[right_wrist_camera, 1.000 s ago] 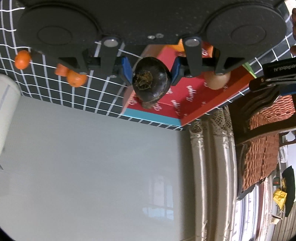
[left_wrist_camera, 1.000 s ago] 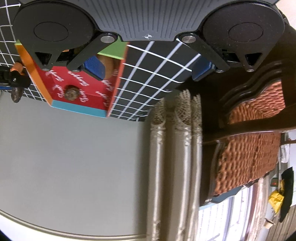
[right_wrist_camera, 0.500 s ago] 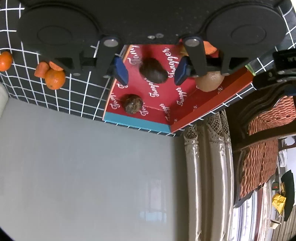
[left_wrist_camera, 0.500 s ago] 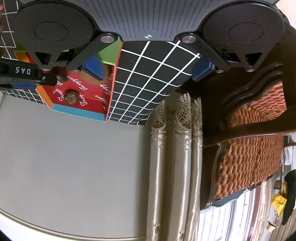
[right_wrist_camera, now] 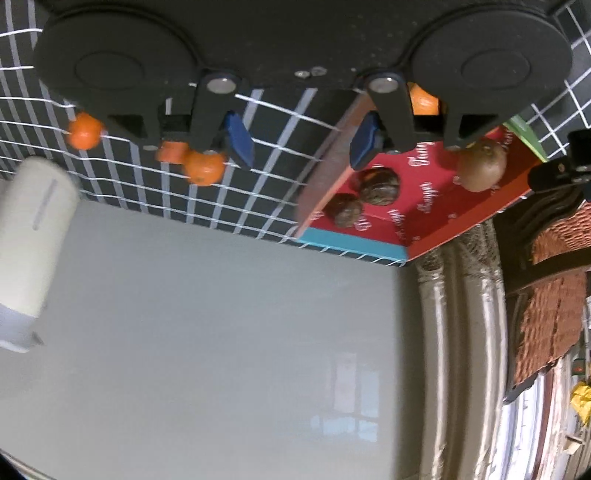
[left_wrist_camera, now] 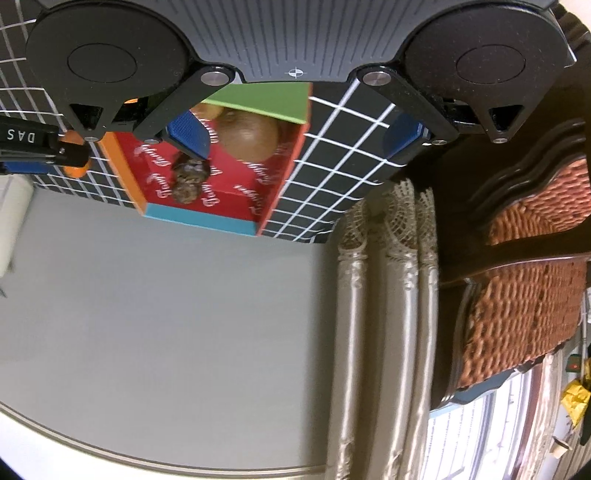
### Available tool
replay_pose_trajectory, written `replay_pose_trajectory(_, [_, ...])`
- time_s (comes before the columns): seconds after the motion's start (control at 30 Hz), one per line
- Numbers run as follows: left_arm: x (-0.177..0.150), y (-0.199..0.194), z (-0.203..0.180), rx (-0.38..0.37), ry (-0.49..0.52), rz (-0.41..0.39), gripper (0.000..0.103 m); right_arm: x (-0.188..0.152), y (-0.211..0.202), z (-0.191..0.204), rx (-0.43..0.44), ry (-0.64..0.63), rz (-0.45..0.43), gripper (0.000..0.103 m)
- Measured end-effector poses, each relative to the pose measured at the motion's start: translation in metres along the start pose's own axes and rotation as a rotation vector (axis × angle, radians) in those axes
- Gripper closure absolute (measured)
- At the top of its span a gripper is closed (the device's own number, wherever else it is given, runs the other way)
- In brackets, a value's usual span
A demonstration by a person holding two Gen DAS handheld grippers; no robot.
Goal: Organize fruits
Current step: 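Move the left gripper to the pile and grasp an orange carrot chunk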
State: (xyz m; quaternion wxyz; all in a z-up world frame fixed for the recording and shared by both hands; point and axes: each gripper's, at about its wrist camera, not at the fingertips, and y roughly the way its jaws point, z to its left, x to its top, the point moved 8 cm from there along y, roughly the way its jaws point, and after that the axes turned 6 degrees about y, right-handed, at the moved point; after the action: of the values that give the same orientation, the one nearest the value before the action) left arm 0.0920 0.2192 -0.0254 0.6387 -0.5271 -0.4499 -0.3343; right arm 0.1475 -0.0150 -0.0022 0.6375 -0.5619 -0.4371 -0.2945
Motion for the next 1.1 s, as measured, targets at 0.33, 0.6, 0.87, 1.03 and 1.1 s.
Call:
replay_pose_trajectory(0.33, [0.011, -0.018, -0.064, -0.115, 0.041, -0.039, 0.004, -0.010, -0.032, -0.077, -0.119, 0.069, -0.005, 0.044])
replay_pose_trajectory(0.6, [0.015, -0.027, -0.135, -0.199, 0.135, -0.056, 0.004, -0.022, -0.050, -0.120, -0.162, 0.105, 0.000, 0.044])
replay_pose_trajectory(0.87, [0.008, -0.021, -0.202, -0.283, 0.195, -0.034, 0.004, -0.032, -0.057, -0.161, -0.206, 0.165, -0.002, 0.043])
replay_pose_trajectory(1.03, [0.006, -0.016, -0.227, -0.303, 0.223, -0.033, 0.004, -0.034, -0.060, -0.185, -0.247, 0.203, -0.020, 0.043])
replay_pose_trajectory(1.1, [0.003, -0.013, -0.232, -0.316, 0.212, -0.026, 0.004, -0.036, -0.060, -0.195, -0.259, 0.224, -0.021, 0.043])
